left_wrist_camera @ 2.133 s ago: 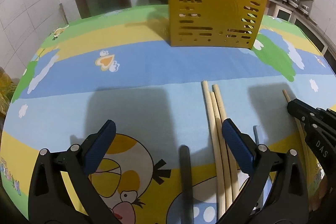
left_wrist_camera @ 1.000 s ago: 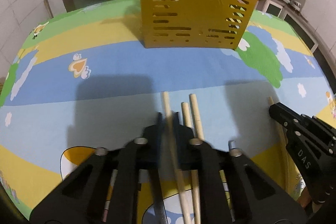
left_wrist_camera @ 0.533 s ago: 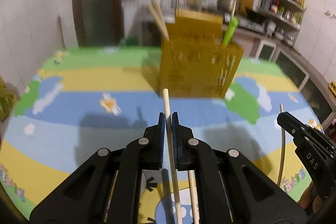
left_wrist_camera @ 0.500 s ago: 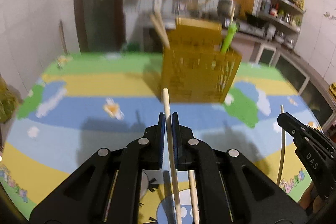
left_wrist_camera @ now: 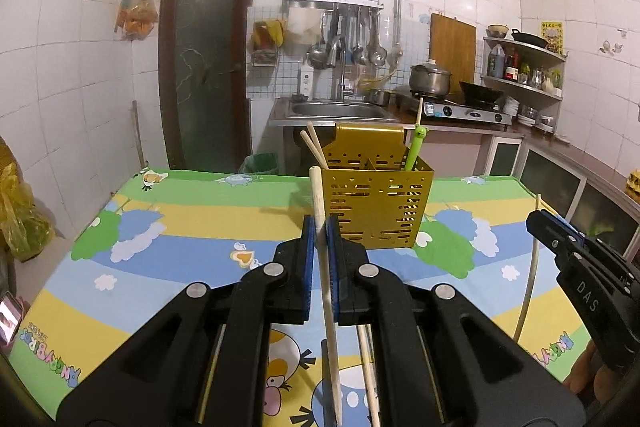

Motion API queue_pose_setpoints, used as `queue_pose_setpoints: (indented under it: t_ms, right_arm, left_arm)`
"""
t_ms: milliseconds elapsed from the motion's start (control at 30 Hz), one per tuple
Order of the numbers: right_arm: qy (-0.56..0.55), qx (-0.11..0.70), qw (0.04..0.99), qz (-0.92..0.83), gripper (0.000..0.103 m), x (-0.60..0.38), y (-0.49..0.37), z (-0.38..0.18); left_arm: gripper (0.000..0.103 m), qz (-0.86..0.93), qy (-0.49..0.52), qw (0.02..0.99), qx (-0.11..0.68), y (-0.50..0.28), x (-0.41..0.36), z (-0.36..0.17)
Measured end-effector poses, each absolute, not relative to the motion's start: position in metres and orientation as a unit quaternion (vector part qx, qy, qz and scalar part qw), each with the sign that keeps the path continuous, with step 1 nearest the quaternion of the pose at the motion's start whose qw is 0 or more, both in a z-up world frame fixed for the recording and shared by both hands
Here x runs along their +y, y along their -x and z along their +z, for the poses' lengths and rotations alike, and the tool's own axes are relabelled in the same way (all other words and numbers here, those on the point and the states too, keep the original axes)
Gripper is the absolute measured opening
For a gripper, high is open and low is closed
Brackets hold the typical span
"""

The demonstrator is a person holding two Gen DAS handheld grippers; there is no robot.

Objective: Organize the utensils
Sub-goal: 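Lift both chopsticks and carry them over the yellow holder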

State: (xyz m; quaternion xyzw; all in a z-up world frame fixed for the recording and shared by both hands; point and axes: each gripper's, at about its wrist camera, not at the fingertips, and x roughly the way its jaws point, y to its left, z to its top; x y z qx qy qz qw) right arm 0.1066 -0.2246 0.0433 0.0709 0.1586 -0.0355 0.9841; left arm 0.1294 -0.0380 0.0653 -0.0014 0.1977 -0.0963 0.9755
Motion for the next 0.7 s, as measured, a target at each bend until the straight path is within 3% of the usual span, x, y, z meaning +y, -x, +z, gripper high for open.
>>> queue_pose_setpoints:
  t_ms: [400,700]
  right_arm:
    - [-0.060,0.097,0.993,-0.037,0.006,-0.223,-0.094,0.075]
    - [-0.054,0.053,0.997,-0.032,0.006,-0.224,-0.134,0.123]
  left_arm:
    - [0.005,-0.110,0.021,0.977,0.180,-0.125,-0.032,0.084]
    - [0.005,-0.114,0.042,0.985,0.126,-0.167,-0.037,0.146]
